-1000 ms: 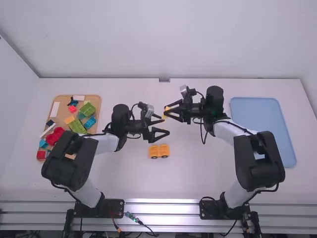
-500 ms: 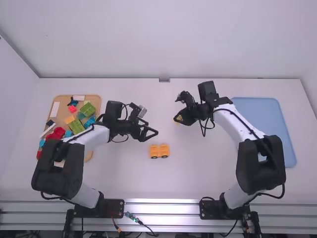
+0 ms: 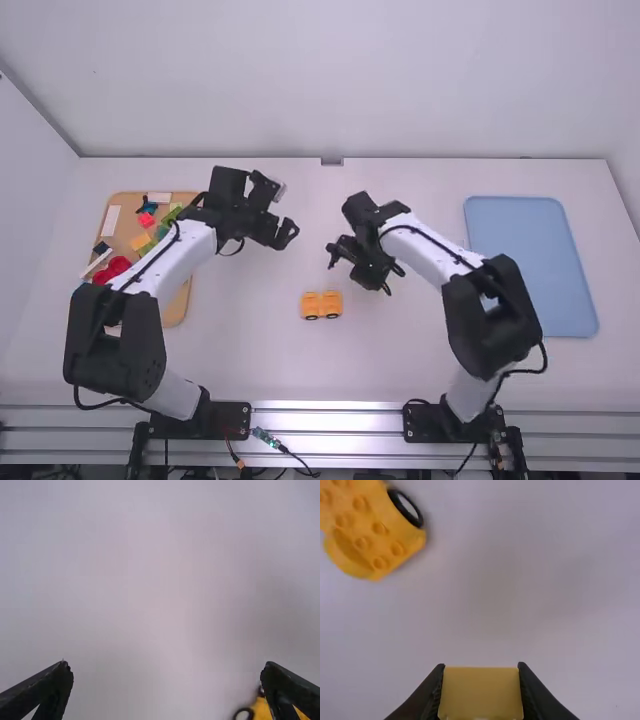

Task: Assemble lego blocks to make yellow taxi

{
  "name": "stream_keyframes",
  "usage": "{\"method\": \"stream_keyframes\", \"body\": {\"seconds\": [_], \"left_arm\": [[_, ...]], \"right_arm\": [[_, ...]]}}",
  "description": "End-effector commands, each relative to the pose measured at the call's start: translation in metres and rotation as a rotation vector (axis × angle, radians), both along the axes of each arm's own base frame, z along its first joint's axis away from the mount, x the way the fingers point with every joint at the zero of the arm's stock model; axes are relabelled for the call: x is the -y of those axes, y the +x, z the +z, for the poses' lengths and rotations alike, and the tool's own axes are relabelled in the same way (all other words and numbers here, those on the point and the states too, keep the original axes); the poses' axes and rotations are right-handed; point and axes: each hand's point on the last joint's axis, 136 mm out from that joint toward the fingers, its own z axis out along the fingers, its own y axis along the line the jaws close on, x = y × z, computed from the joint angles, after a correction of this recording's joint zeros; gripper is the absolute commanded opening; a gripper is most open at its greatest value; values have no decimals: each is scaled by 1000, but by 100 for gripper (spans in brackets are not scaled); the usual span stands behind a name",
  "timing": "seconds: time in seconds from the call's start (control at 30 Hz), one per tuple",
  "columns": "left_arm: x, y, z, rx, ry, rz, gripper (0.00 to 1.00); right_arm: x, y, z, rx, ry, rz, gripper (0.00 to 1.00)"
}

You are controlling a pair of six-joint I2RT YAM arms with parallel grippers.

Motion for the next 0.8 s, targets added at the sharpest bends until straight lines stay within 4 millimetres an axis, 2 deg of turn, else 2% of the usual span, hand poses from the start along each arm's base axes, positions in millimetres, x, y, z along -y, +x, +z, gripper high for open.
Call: {"method": "stream_keyframes", "body": {"seconds": [0.0,0.17,0.4,0.47,0.5,0.53,0.57,0.6,0.67,0.77], "left_arm": [[-13,8,15,47,51,62,99],[-13,8,15,65,74,30,99],[-15,9,15,64,74,35,99],[-16,9,15,63,74,38,99],[-15,8,15,59,73,37,99],[-13,8,15,59,73,33,99],[-13,8,15,59,73,33,99],[-13,8,15,59,73,33,99],[-13,8,14,58,73,33,99],[-15,6,13,60,90,11,99]], "right_arm": [[4,1,-15,-21,-70,43,0],[6,-15,-40,-115,-124,58,0],[4,-28,-54,-159,-137,94,2],[6,-31,-56,-173,-132,112,16],[6,-33,-57,-178,-133,109,29],[6,-34,-57,-181,-132,110,49],[6,-34,-57,-180,-132,110,81],[6,-33,-56,-179,-132,110,99],[6,-32,-56,-173,-132,110,99],[6,-18,-56,-104,-145,98,99]]}}
